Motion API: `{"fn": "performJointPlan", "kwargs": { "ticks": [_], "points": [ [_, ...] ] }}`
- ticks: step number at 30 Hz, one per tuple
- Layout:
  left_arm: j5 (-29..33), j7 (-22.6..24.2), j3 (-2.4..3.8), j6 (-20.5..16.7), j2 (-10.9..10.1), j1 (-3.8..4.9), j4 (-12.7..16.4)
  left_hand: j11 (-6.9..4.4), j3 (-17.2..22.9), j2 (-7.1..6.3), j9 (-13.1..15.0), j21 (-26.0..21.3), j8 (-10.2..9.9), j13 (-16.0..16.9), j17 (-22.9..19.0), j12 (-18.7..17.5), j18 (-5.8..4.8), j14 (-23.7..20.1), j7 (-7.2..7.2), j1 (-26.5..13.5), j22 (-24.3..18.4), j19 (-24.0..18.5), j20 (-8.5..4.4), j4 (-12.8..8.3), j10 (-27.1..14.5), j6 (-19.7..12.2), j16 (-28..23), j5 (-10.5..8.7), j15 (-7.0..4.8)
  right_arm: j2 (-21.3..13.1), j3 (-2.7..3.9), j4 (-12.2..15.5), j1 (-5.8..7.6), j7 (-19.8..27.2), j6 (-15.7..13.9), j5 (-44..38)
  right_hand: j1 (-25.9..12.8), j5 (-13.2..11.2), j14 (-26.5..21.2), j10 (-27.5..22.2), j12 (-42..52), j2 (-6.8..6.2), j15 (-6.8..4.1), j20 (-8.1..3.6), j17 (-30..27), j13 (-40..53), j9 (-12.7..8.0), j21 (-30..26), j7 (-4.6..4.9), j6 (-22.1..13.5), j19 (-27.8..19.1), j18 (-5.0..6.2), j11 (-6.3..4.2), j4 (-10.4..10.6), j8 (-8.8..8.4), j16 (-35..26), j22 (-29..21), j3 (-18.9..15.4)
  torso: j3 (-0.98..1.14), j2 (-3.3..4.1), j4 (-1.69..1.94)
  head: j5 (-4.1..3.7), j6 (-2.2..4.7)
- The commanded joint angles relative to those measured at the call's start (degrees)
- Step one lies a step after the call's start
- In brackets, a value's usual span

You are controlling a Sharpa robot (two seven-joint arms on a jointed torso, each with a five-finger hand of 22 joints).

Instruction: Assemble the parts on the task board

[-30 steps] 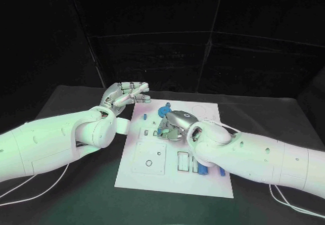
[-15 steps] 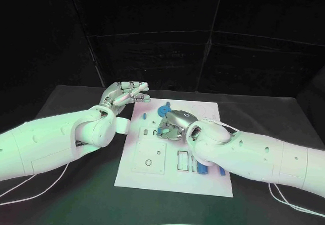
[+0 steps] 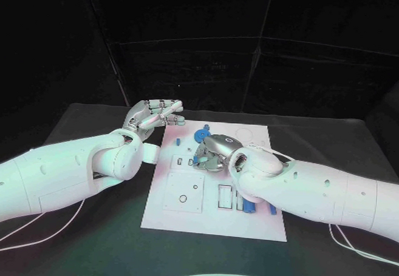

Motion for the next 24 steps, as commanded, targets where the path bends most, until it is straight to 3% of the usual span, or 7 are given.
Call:
{"fn": "performJointPlan", "kwargs": {
  "ticks": [1,24],
  "points": [
    [-0.3,0.1,0.06,0.7,0.0,0.11,0.1,0.22,-0.2,0.48,-0.1,-0.2,-0.2,-0.1,0.1,-0.3,0.66,-0.3,0.32,0.0,-0.1,0.1,0.11,-0.3,-0.1,0.2,-0.3,0.31,0.18,0.0,-0.29,-0.3,-0.23,-1.1,1.6,-0.1,0.0,0.2,5.8,-0.3,-0.4,-0.59,0.41,0.22,14.7,5.1,0.0,-0.2,0.04,-0.6,-0.2,-0.83,0.37,0.4,-0.44,0.1,-0.1,-0.1,0.02,-0.01,-0.02,0.05,-0.03],
    [-0.3,-0.1,0.06,0.8,0.0,0.11,0.1,0.26,-0.2,0.47,-0.1,-0.3,-0.3,-0.1,0.1,-0.4,0.66,-0.3,0.40,0.1,-0.1,0.1,0.13,-0.4,-0.2,0.1,-0.4,0.31,0.19,0.1,-0.30,-0.4,-0.24,-1.1,1.2,-0.1,-2.6,-1.1,5.8,-1.2,-1.5,-2.69,1.04,0.81,14.7,4.1,-0.2,-0.5,0.77,-3.1,-0.3,-0.76,1.10,1.8,-1.91,0.1,-0.5,-2.0,0.01,-0.03,-0.03,0.05,-0.03]
  ]
}}
